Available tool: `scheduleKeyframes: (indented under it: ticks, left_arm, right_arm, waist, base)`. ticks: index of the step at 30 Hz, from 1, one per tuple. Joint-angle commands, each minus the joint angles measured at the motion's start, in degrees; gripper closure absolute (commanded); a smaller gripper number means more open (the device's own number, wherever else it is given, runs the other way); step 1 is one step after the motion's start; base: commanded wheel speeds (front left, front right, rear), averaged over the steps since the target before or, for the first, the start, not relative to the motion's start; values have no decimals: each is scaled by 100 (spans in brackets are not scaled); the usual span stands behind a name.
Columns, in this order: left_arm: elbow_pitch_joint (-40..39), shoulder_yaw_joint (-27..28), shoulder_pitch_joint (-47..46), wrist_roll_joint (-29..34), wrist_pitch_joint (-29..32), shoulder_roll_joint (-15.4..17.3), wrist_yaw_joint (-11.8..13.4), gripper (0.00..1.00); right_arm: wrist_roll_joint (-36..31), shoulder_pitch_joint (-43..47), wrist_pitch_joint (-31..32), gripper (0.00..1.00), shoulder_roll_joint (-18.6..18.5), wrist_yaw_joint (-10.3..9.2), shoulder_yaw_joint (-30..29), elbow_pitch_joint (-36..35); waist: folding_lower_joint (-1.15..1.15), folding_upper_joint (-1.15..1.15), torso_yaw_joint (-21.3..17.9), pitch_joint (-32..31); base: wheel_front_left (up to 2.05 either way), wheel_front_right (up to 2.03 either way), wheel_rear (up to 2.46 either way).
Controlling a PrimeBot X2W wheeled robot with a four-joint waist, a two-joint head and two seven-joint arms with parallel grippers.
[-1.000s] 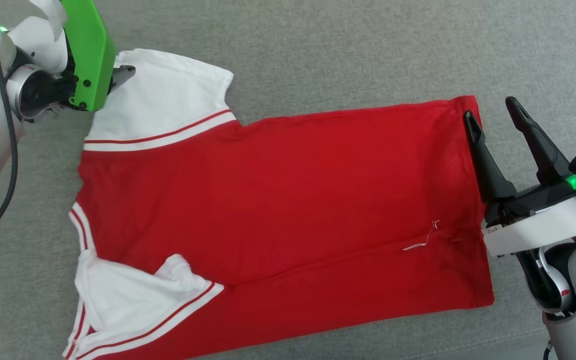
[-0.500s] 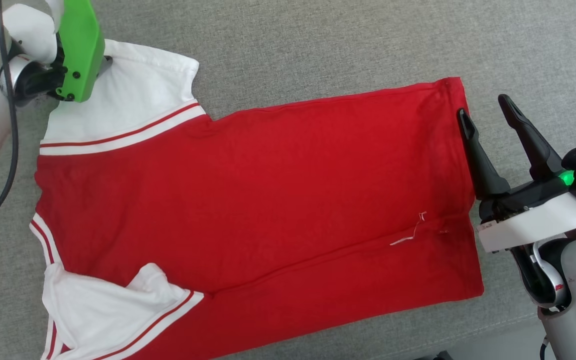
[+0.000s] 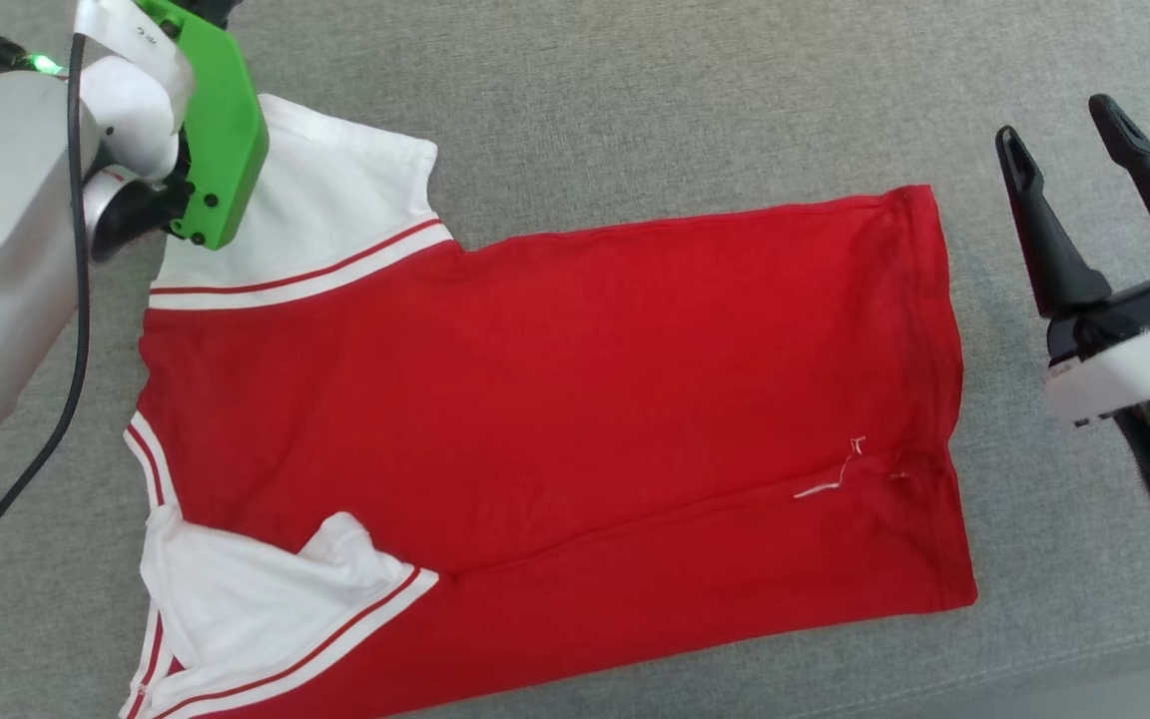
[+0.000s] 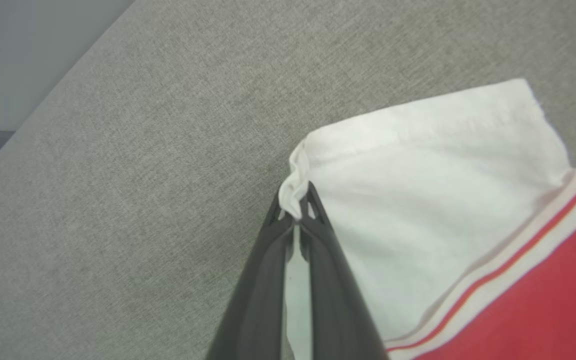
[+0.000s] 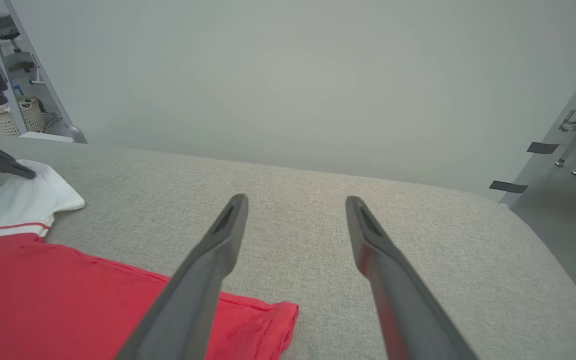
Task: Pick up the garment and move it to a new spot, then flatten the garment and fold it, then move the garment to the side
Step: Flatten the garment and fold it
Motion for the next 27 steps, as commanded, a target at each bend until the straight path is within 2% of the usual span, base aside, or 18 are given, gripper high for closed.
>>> scheduleKeyframes:
  ticks: [1,6,12,15,18,20,27]
  left_arm:
    - [-46,-18,90,41,-107,-48,-15,100]
    - [-276,-56,137,178,-494,-119,-15,100]
    - [-567,-86,200,298,-750,-139,-15,100]
    - [-656,-94,202,340,-808,-153,-15,100]
    - [-753,-101,179,377,-863,-187,-15,100]
    - [-803,-104,154,398,-885,-205,-15,100]
    - [-920,-110,8,500,-984,-249,-15,100]
  right_arm:
    - [80,-198,247,0,-184,-4,76,3]
    - [401,-821,1192,0,-878,-4,570,38]
    - [1218,-1465,2987,0,-1585,-4,1419,339]
    - [1599,-1692,3910,0,-1812,-4,1756,538]
    - [1912,-1889,4670,0,-1874,-4,1899,812]
    - [1936,-2013,4933,0,-1856,-4,1980,976]
    - [1796,-2240,5204,0,-1560,-4,2316,1619]
  waist:
    - [-1,0,188,-209]
    - [-1,0,395,-391]
    - [-1,0,595,-463]
    - [-1,0,663,-458]
    - [-1,0,740,-420]
    - [-1,0,782,-384]
    - [-1,0,916,-221]
  base:
    - [0,0,0]
    - [0,0,0]
    - [0,0,0]
    - [0,0,0]
    - [0,0,0]
    - [0,0,0]
    - [0,0,0]
